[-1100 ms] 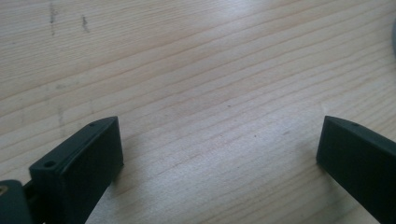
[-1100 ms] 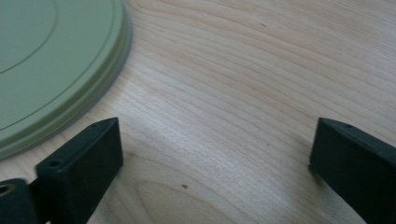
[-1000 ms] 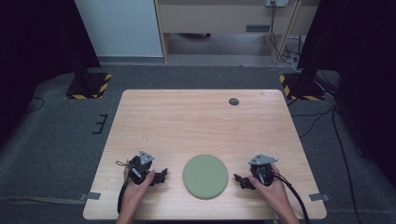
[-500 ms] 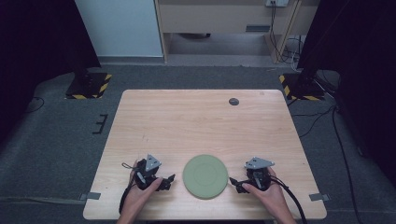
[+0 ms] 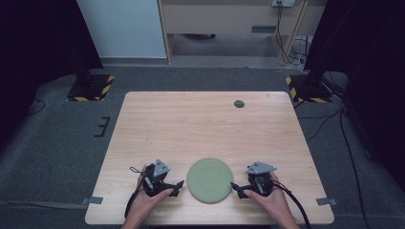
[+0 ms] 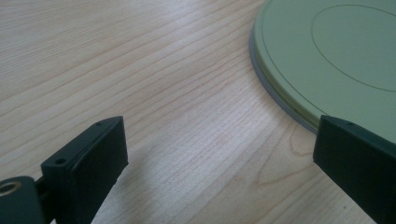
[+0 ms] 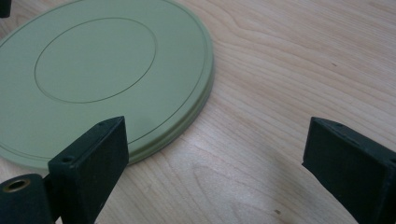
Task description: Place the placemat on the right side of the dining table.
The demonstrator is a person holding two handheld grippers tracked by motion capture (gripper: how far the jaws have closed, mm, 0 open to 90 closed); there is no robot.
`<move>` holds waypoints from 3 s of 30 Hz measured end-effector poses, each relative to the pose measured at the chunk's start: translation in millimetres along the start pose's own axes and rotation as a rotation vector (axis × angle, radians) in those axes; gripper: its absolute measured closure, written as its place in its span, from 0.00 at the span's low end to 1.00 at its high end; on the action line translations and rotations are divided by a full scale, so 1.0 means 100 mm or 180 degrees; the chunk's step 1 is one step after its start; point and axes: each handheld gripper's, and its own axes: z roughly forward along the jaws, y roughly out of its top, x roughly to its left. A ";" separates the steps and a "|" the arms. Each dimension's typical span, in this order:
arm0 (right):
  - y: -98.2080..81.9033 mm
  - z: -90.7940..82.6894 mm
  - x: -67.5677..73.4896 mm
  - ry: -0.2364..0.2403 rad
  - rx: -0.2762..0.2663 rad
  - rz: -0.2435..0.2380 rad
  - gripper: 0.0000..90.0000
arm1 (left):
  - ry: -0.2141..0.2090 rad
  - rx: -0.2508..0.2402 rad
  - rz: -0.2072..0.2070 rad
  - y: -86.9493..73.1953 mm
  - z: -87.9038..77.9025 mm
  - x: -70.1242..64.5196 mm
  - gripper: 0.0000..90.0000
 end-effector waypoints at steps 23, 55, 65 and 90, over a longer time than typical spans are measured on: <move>0.00 0.02 0.07 -0.0118 0.0114 -0.0149 0.07 | 0.0002 0.0000 0.0091 0.05 0.09 -0.15 0.03; 0.02 0.02 0.07 -0.0231 0.0086 -0.0134 0.09 | 0.0035 -0.0071 0.0019 0.07 0.08 -0.14 0.03; 0.03 0.03 0.09 -0.0297 0.0105 -0.0171 0.07 | 0.0068 -0.0046 0.0028 0.08 0.12 -0.15 0.02; 0.05 0.05 0.09 -0.0394 0.0083 -0.0129 0.08 | 0.0115 -0.0062 -0.0003 0.10 0.14 -0.15 0.02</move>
